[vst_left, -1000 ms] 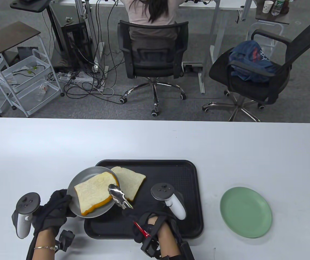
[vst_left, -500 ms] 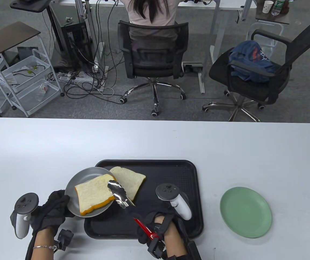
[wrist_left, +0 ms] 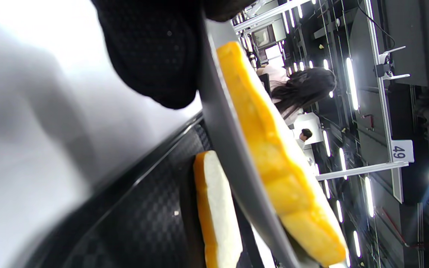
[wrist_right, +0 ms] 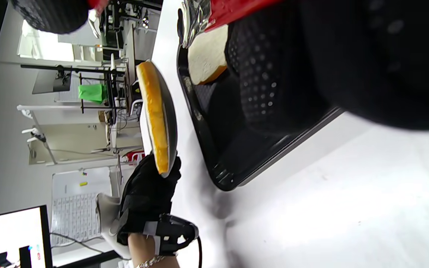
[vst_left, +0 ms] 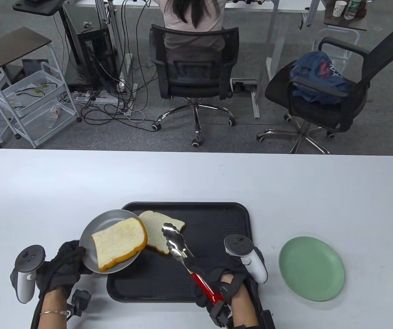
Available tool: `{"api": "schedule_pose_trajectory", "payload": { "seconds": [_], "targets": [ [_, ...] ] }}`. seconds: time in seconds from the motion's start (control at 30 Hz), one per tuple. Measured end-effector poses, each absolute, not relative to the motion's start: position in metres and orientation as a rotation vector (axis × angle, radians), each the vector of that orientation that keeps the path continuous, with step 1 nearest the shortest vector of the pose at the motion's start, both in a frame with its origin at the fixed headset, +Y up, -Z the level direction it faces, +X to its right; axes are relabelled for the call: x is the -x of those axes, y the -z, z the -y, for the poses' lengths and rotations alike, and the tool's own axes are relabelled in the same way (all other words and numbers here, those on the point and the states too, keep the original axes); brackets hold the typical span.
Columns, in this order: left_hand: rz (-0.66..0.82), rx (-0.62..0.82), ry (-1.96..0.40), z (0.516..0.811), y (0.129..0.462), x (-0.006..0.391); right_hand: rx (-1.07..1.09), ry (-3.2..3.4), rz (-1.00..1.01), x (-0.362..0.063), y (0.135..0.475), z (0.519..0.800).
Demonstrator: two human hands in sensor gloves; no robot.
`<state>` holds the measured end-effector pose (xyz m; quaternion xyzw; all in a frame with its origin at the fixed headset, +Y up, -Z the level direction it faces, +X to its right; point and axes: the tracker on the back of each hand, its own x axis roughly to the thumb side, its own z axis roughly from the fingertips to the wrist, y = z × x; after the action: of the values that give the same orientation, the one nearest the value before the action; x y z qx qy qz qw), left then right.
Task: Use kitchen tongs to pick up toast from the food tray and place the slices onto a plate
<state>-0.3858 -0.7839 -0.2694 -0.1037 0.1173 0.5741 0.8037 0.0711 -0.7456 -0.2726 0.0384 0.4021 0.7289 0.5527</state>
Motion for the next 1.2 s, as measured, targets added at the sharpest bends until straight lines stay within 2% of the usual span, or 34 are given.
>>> {"api": "schedule_pose_trajectory", "payload": {
  "seconds": [0.27,0.6,1.2],
  "targets": [
    [-0.251,0.218,-1.241,0.784,0.269,0.387,0.018,-1.748,-0.993,-0.09,0.27,0.769],
    [-0.249,0.224,-1.24,0.783,0.269,0.387,0.064,-1.79,-1.102,-0.091,0.263,0.79],
    [-0.231,0.238,-1.267,0.785,0.27,0.386,0.034,-1.771,-1.141,-0.044,0.288,0.804]
  ]
}}
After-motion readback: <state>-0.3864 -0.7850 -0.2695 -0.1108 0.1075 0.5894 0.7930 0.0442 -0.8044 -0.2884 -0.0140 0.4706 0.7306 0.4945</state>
